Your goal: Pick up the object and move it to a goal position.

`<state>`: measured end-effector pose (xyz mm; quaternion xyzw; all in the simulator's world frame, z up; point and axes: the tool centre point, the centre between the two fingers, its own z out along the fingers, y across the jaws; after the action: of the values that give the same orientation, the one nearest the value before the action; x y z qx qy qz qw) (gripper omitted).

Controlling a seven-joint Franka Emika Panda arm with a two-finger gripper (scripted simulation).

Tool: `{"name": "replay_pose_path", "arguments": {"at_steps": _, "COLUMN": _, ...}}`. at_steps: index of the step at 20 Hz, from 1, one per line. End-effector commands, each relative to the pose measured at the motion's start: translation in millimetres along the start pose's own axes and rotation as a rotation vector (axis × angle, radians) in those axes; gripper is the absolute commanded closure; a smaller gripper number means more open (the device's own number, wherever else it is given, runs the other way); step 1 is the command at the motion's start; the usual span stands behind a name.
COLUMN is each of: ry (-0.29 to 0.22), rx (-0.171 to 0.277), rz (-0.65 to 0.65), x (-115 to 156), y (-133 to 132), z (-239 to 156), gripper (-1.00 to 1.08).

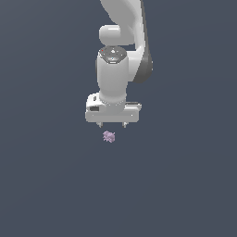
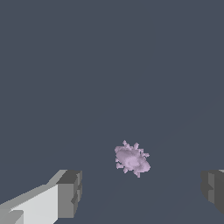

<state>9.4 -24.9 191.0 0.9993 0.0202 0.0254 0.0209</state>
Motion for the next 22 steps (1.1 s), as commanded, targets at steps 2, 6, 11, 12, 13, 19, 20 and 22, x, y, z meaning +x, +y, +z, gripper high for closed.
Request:
{"name": "replay_pose_path", "arguments": {"at_steps": 2, "ry": 0.000, "rx": 0.000, "rz": -0.001, "x": 0.0, "y": -0.3, "z": -0.1, "gripper": -0.92}}
{"name": "replay_pose_path", "arguments": {"at_steps": 6, "ry": 0.002, "rx": 0.004, "rz": -0.016, "x": -0.1, "y": -6.5, "z": -2.2, "gripper": -0.92}}
{"name": "replay_pose_path", "arguments": {"at_steps": 11, "ry": 0.007, "rx": 0.011, "rz": -0.038, "x": -0.3, "y": -18.9, "z": -7.2, "gripper": -0.92}}
{"name": "replay_pose_path", "arguments": {"at_steps": 12, "ry": 0.007, "rx": 0.012, "rz": -0.038, "x": -0.2, "y": -20.0, "z": -7.8, "gripper": -0.92}}
{"name": "replay_pose_path", "arguments": {"at_steps": 13, "ry": 0.007, "rx": 0.012, "rz": -0.037, "x": -0.2, "y": -20.6, "z": -8.2, "gripper": -0.92}}
{"name": "replay_pose_path", "arguments": {"at_steps": 19, "ry": 0.006, "rx": 0.011, "rz": -0.048, "x": -0.5, "y": -18.8, "z": -6.3, "gripper": -0.92}}
{"name": "replay_pose_path", "arguments": {"at_steps": 20, "ry": 0.006, "rx": 0.011, "rz": -0.055, "x": -0.7, "y": -18.5, "z": -5.6, "gripper": -0.92}}
{"name": "replay_pose_path", "arguments": {"at_steps": 22, "ry": 0.005, "rx": 0.011, "rz": -0.071, "x": -1.2, "y": -17.9, "z": -4.0, "gripper": -0.92}}
